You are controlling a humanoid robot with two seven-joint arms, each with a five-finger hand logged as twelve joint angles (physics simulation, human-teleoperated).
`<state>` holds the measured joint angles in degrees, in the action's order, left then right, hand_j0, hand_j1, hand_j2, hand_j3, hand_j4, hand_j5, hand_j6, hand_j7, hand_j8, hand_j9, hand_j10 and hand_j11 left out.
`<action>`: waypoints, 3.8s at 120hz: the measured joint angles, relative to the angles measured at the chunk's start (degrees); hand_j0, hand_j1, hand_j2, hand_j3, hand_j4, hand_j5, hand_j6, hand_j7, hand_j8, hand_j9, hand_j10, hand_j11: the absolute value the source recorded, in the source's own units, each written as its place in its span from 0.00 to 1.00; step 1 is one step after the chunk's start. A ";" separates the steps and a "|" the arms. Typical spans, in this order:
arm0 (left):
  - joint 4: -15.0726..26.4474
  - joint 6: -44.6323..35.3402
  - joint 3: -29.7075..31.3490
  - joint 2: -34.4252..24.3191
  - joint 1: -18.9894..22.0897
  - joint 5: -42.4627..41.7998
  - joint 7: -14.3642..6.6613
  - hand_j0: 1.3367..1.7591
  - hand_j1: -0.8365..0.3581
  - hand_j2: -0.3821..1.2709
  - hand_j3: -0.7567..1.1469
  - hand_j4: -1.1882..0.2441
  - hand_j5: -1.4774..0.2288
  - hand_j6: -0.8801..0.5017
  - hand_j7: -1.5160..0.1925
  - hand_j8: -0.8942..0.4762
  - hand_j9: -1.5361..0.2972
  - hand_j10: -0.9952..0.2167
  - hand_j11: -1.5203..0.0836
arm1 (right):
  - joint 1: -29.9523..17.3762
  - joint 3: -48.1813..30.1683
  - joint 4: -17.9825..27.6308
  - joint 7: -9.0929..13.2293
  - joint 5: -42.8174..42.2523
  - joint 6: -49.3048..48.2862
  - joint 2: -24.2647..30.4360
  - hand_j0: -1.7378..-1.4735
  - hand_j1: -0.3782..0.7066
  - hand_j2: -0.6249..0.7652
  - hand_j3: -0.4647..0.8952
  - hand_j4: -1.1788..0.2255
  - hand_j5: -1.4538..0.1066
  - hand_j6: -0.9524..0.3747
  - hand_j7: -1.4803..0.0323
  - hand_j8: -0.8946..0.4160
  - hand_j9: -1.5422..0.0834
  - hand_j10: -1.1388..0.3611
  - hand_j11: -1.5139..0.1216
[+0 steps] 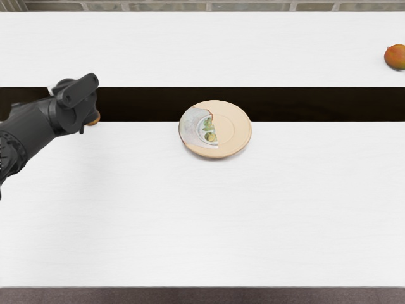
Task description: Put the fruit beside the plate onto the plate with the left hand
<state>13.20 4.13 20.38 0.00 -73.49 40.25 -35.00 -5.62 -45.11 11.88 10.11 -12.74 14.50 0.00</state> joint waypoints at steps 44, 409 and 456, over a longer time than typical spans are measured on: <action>1.87 -0.17 0.18 0.00 0.02 -0.27 0.00 0.76 0.70 0.27 0.40 0.62 0.64 0.42 0.66 0.44 0.63 0.58 0.71 | 0.00 0.00 -0.01 0.00 0.00 0.00 0.00 0.30 0.03 0.45 0.34 0.84 0.93 0.72 0.98 0.68 0.95 0.76 0.93; 30.93 2.70 -11.50 0.00 -12.11 -7.27 0.01 0.76 0.56 0.36 0.40 0.51 0.46 0.36 0.49 0.32 0.47 0.40 0.52 | 0.01 0.03 0.07 0.00 0.00 0.00 0.00 0.30 0.03 0.45 0.34 0.84 0.93 0.72 0.98 0.68 0.95 0.76 0.93; 30.57 2.71 -19.00 0.00 -8.40 -8.27 0.00 0.76 0.88 0.26 0.40 0.75 0.77 0.56 0.79 0.56 0.75 0.71 0.84 | 0.01 0.03 0.07 0.00 0.00 0.00 0.00 0.30 0.03 0.45 0.34 0.84 0.93 0.72 0.98 0.68 0.95 0.76 0.93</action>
<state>43.77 6.84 1.38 0.00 -81.89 31.98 -35.00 -5.62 -45.09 11.95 10.11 -12.74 14.50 0.00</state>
